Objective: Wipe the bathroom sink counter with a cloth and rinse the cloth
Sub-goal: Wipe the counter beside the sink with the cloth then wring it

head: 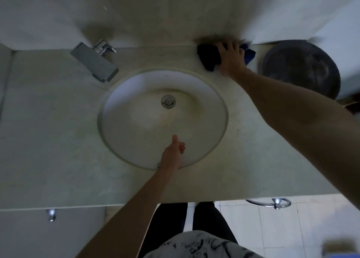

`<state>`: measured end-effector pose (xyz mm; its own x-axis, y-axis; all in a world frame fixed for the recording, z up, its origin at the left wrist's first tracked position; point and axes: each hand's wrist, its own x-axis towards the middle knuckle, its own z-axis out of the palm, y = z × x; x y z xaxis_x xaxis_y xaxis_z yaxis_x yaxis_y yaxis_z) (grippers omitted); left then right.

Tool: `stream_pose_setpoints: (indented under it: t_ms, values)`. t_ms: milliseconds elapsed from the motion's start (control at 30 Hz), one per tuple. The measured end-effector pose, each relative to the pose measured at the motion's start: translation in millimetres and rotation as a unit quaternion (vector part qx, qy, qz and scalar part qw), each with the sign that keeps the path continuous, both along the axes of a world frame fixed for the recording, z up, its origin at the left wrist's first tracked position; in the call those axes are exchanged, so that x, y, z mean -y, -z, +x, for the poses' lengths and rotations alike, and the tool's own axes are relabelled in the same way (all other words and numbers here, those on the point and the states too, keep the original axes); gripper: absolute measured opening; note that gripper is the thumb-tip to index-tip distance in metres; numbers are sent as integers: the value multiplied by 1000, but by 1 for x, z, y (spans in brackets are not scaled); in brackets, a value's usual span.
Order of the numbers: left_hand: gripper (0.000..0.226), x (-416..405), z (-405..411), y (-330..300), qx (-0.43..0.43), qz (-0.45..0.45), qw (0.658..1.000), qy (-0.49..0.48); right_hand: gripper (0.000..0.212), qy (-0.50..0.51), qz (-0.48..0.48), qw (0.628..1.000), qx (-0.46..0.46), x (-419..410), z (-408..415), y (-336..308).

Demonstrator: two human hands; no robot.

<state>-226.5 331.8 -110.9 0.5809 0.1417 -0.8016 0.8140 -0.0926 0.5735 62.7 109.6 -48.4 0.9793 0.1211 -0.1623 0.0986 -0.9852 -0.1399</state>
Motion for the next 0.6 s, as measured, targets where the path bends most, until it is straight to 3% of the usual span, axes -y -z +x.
stream_pose_setpoints:
  t_ms: [600]
  values:
    - [68, 21, -11, -48, 70, 53, 996, -10, 58, 11, 3, 999, -30, 70, -258, -9]
